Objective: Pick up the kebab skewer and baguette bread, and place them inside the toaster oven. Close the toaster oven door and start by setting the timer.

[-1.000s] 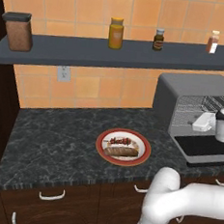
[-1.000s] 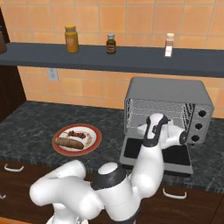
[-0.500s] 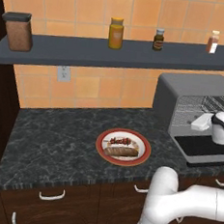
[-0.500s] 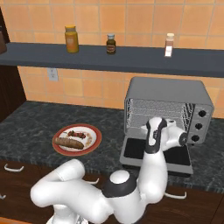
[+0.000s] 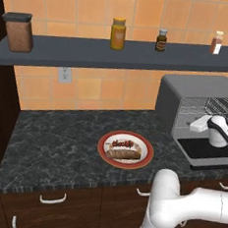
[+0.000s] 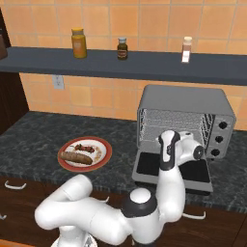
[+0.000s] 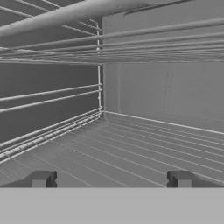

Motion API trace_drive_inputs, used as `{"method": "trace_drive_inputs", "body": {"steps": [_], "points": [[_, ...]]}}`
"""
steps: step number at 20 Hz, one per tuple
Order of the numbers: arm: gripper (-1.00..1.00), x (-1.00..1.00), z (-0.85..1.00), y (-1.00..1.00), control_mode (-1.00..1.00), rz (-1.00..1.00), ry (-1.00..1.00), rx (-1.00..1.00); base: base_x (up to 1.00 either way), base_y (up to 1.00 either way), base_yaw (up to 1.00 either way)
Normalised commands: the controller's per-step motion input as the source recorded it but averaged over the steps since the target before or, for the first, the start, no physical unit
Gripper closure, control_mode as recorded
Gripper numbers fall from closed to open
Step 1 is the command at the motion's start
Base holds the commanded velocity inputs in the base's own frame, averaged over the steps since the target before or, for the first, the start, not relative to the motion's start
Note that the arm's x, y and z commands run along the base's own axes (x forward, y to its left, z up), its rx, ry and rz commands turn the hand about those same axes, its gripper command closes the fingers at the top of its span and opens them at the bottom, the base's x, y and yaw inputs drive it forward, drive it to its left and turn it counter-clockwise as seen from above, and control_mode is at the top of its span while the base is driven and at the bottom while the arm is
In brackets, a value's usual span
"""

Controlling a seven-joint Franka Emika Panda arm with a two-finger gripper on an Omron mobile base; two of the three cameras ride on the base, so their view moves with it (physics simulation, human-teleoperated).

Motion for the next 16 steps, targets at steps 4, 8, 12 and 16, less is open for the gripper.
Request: {"method": "trace_drive_inputs", "body": {"steps": [4,8,12,16], "points": [[-1.00,0.34,-0.23,-0.09,-1.00,0.00,0.00,0.00,0.00,0.00,0.00],[-1.00,0.07,-0.35,-0.21,-1.00,0.00,0.01,0.00,0.00,0.00,0.00],[-1.00,-0.25,-0.70,-0.11,-1.00,-0.01,0.00,0.00,0.00,0.00,0.00],[-1.00,-0.52,-0.96,0.00,-1.00,-0.08,0.03,-0.04,0.00,0.00,0.00]]}}
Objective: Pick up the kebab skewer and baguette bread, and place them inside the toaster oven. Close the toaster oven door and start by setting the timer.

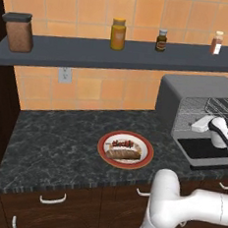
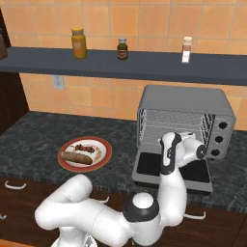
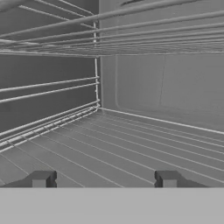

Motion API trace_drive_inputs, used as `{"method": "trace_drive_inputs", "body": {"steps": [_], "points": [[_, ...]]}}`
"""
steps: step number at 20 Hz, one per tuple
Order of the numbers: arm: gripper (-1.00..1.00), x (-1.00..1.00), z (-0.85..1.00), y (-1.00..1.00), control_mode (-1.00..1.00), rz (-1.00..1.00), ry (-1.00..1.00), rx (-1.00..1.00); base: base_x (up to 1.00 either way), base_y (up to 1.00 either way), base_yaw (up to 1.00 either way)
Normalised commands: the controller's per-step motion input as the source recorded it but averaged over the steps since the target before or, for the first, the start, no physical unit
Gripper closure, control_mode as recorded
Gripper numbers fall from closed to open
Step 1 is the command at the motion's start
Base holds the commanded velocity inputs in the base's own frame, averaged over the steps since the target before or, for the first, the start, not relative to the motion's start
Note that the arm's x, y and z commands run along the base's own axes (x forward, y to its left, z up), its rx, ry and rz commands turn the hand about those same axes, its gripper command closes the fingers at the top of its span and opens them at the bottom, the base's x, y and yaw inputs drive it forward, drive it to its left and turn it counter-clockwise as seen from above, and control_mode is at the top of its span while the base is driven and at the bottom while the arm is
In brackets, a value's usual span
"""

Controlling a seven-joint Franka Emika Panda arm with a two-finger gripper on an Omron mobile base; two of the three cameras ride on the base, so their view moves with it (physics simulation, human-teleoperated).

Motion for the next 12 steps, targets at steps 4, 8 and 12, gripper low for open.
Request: {"method": "trace_drive_inputs", "body": {"steps": [4,8,12], "points": [[-1.00,-0.83,-1.00,0.00,-1.00,-0.12,0.07,-0.13,0.00,0.00,0.00],[-1.00,-0.94,-0.95,-0.11,-1.00,-0.15,0.24,-0.14,0.00,0.00,0.00],[-1.00,-1.00,-1.00,-0.16,-1.00,-0.14,0.27,-0.13,0.00,0.00,0.00]]}}
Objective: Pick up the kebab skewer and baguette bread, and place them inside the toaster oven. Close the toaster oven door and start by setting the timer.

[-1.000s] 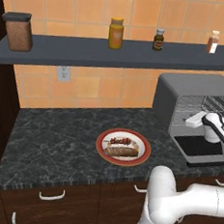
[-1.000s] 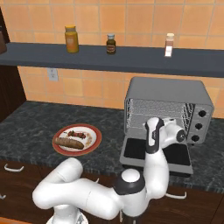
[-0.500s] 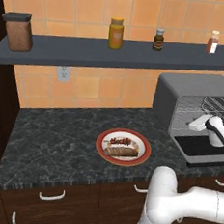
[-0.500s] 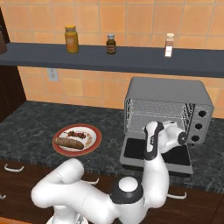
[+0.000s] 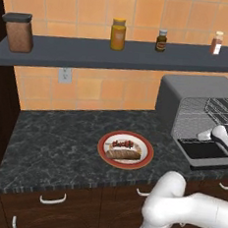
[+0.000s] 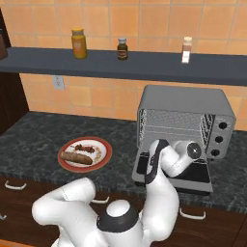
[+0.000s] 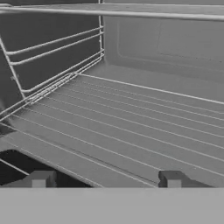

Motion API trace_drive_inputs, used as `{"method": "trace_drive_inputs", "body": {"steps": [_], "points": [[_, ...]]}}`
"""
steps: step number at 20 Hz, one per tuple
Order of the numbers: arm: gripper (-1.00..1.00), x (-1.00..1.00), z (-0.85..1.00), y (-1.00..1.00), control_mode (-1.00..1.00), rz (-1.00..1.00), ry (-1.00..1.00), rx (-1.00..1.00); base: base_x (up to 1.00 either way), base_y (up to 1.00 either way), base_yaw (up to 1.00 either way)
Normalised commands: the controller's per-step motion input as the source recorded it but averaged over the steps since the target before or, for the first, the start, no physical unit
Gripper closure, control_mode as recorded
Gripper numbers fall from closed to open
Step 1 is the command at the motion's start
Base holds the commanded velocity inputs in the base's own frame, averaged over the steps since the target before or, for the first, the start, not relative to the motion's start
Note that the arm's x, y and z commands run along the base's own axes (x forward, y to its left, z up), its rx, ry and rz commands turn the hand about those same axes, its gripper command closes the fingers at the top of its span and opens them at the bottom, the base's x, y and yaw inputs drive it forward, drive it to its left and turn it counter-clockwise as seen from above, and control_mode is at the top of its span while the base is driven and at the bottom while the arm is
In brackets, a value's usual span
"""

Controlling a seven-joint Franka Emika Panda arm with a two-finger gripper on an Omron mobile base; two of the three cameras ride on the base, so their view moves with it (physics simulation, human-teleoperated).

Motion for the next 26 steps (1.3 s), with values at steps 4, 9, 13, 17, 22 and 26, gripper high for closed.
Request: {"method": "trace_drive_inputs", "body": {"steps": [4,9,13,17,22,26], "points": [[-1.00,-1.00,-1.00,-0.30,-1.00,-0.14,0.38,-0.09,0.00,0.00,0.00],[-1.00,-1.00,-0.95,-0.36,-1.00,-0.10,0.45,-0.09,0.00,0.00,0.00],[-1.00,-1.00,0.42,-0.32,-1.00,-0.02,0.29,-0.01,0.00,0.00,0.00],[-1.00,-0.97,1.00,0.02,-1.00,0.00,0.08,0.00,0.00,0.00,0.00],[-1.00,-0.75,0.70,0.70,-1.00,0.00,0.05,0.02,0.00,0.00,0.00],[-1.00,-0.47,0.26,1.00,-1.00,0.00,0.05,0.03,0.00,0.00,0.00]]}}
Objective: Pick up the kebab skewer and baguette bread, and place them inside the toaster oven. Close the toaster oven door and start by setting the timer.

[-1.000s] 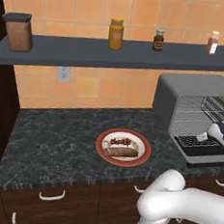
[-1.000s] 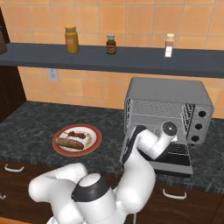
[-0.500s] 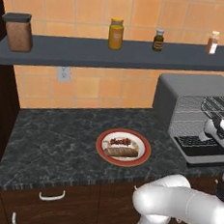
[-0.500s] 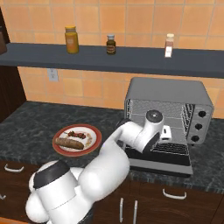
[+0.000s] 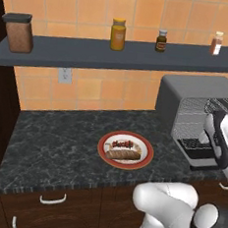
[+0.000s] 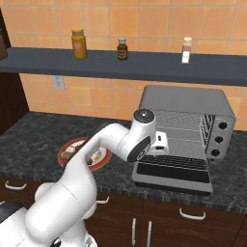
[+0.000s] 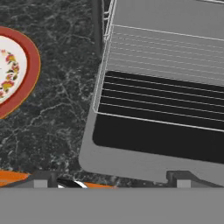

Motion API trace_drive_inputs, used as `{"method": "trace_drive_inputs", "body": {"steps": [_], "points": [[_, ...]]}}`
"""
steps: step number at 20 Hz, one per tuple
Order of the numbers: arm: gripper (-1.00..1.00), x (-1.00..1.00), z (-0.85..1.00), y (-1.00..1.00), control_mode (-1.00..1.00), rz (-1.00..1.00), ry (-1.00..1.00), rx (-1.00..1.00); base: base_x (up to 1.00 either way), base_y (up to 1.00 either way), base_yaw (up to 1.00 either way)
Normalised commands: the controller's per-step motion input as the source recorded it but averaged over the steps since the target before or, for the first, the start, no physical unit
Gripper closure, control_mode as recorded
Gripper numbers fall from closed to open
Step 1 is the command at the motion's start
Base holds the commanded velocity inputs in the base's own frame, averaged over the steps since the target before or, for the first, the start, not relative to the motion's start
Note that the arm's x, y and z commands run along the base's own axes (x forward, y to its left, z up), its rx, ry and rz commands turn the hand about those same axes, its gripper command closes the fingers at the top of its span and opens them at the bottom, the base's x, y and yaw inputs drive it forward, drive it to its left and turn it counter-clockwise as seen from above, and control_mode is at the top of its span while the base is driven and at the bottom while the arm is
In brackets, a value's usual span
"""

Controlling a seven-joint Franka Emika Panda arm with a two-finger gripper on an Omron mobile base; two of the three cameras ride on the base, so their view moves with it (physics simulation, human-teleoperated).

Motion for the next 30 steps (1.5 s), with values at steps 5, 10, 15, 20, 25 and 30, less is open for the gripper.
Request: {"method": "trace_drive_inputs", "body": {"steps": [5,10,15,20,25,30], "points": [[-1.00,-0.06,0.29,1.00,-1.00,0.02,0.07,-0.01,0.00,0.00,0.00],[-1.00,0.04,0.00,1.00,-1.00,0.27,0.00,-0.13,0.00,0.00,0.00],[-1.00,0.32,-0.14,0.99,-1.00,0.47,0.05,-0.10,0.00,0.00,0.00],[-1.00,0.28,-0.36,0.93,-1.00,0.07,0.16,-0.08,0.00,0.00,0.00],[-1.00,0.31,-0.25,0.59,-1.00,0.10,0.22,-0.12,0.00,0.00,0.00],[-1.00,0.28,-0.28,0.20,-1.00,0.13,0.15,-0.02,0.00,0.00,0.00]]}}
